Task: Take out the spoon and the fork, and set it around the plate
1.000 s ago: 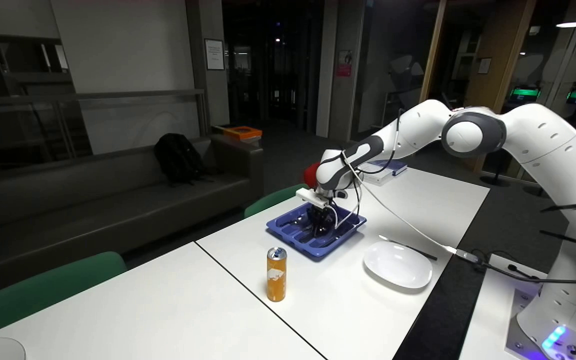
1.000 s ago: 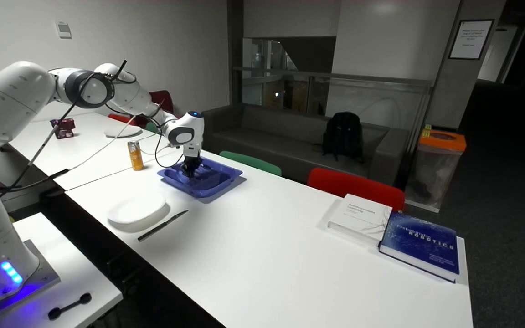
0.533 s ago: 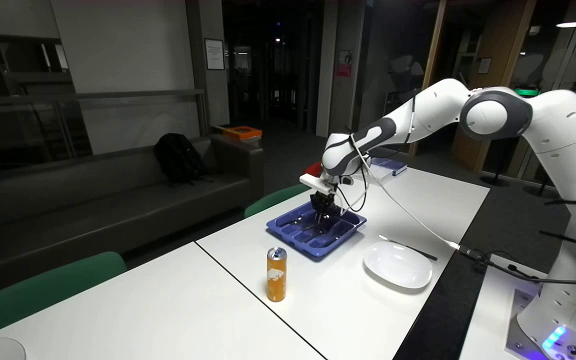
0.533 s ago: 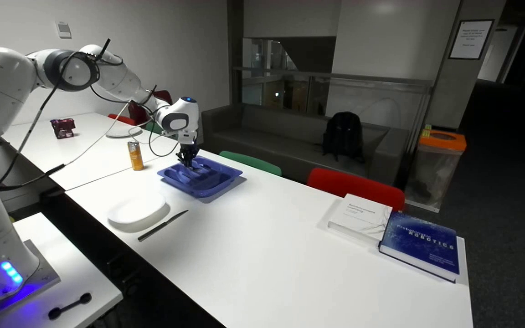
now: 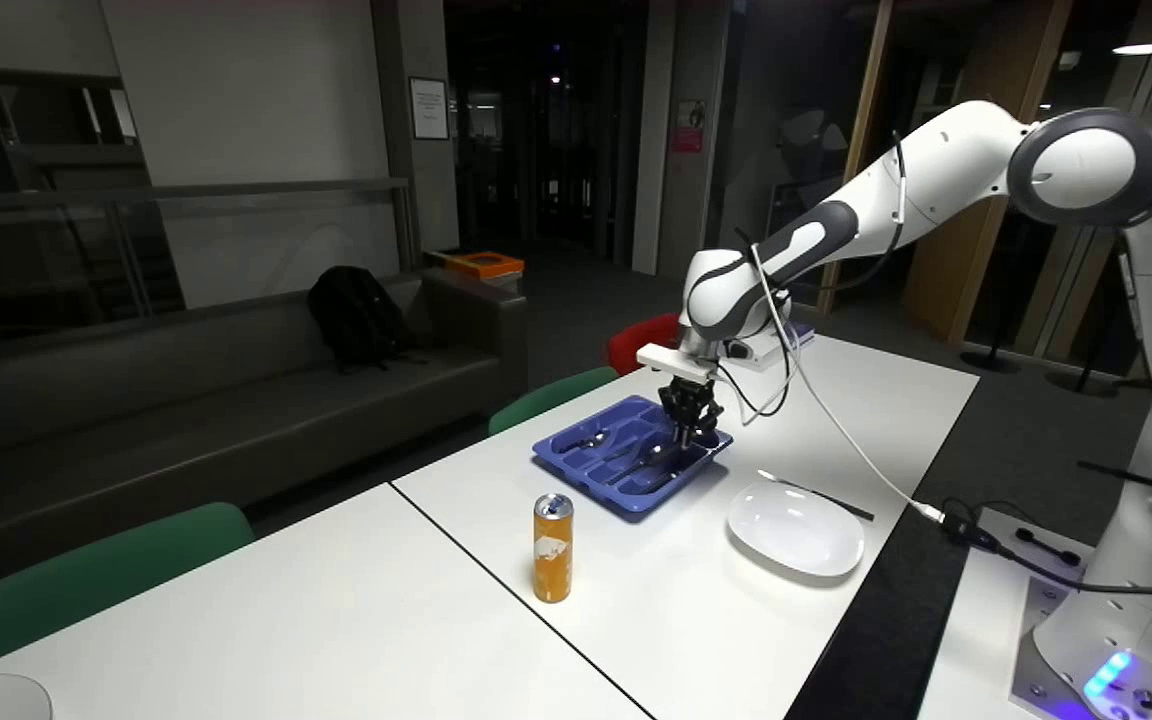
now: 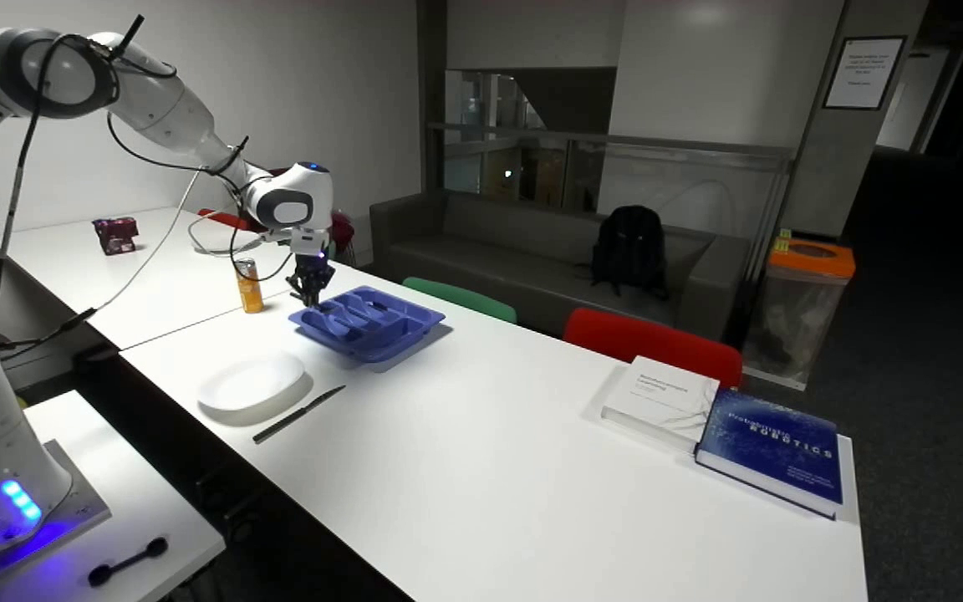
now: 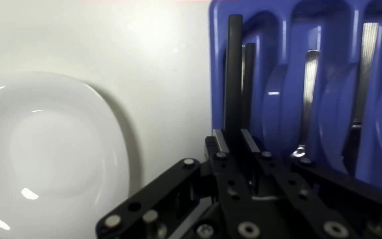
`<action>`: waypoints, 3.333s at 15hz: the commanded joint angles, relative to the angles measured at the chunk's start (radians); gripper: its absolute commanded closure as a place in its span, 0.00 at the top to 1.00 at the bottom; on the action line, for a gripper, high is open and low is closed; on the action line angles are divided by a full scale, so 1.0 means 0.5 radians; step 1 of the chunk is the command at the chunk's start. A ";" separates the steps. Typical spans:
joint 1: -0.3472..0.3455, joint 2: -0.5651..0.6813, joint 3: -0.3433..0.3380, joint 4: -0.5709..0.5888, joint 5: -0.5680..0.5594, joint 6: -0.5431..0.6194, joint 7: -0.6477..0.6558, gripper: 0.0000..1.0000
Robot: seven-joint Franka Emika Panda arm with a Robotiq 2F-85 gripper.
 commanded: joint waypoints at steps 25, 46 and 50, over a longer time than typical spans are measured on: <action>-0.016 -0.089 0.029 -0.291 0.001 0.196 -0.132 0.03; -0.196 0.107 0.059 -0.363 0.229 0.455 -0.678 0.03; -0.200 0.125 0.083 -0.350 0.340 0.445 -0.769 0.03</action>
